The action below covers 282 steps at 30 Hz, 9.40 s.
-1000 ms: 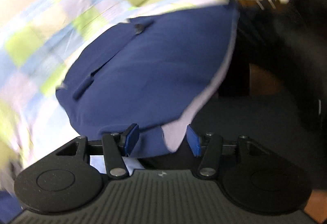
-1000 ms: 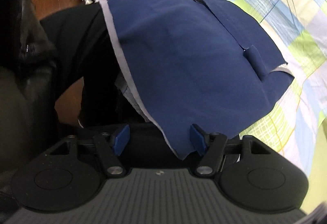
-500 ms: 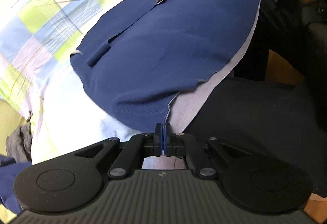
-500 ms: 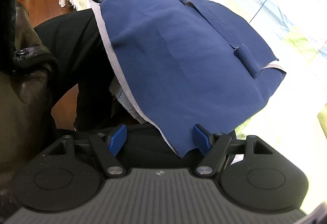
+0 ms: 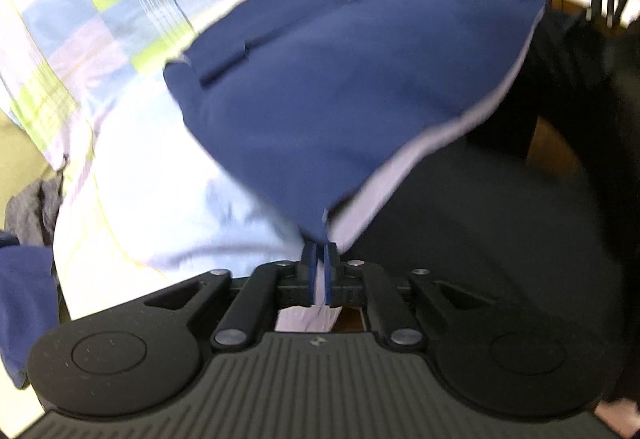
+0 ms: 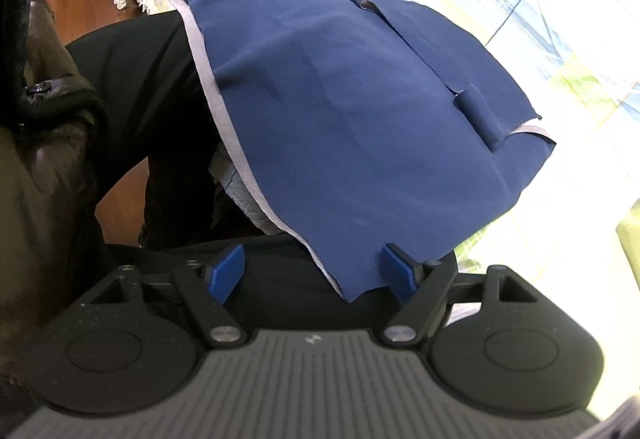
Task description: Fold clothes
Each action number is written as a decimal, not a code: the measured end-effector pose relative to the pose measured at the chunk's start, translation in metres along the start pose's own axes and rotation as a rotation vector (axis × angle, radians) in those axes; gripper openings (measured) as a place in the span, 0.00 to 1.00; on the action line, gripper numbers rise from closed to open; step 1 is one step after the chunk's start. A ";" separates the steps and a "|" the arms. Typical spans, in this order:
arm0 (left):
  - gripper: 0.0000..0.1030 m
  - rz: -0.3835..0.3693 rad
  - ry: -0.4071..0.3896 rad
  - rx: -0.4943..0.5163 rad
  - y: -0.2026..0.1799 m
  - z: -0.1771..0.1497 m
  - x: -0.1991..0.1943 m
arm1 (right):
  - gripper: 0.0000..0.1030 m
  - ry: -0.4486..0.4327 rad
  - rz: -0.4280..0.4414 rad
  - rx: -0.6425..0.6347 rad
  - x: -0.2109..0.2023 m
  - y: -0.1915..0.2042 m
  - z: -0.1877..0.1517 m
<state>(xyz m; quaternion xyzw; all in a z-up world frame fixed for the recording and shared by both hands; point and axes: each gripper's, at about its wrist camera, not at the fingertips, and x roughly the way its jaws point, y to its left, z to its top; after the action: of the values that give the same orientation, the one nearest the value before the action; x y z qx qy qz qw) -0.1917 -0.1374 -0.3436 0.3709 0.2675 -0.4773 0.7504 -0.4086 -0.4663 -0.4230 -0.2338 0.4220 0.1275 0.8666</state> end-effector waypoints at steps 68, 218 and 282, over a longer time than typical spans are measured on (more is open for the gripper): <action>0.03 0.005 -0.044 0.546 -0.019 0.015 0.036 | 0.00 0.104 -0.128 -0.348 0.025 0.015 0.031; 0.59 0.193 -0.192 0.643 0.078 0.067 0.174 | 0.53 -0.097 -0.301 0.083 0.102 -0.139 0.093; 0.43 0.020 -0.192 0.242 0.098 0.090 0.121 | 0.55 -0.132 -0.327 -0.525 0.125 -0.012 0.130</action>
<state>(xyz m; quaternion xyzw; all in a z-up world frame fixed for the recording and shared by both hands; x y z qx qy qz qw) -0.0496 -0.2468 -0.3530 0.4142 0.1314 -0.5317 0.7269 -0.2394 -0.4069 -0.4487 -0.5052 0.2746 0.1060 0.8112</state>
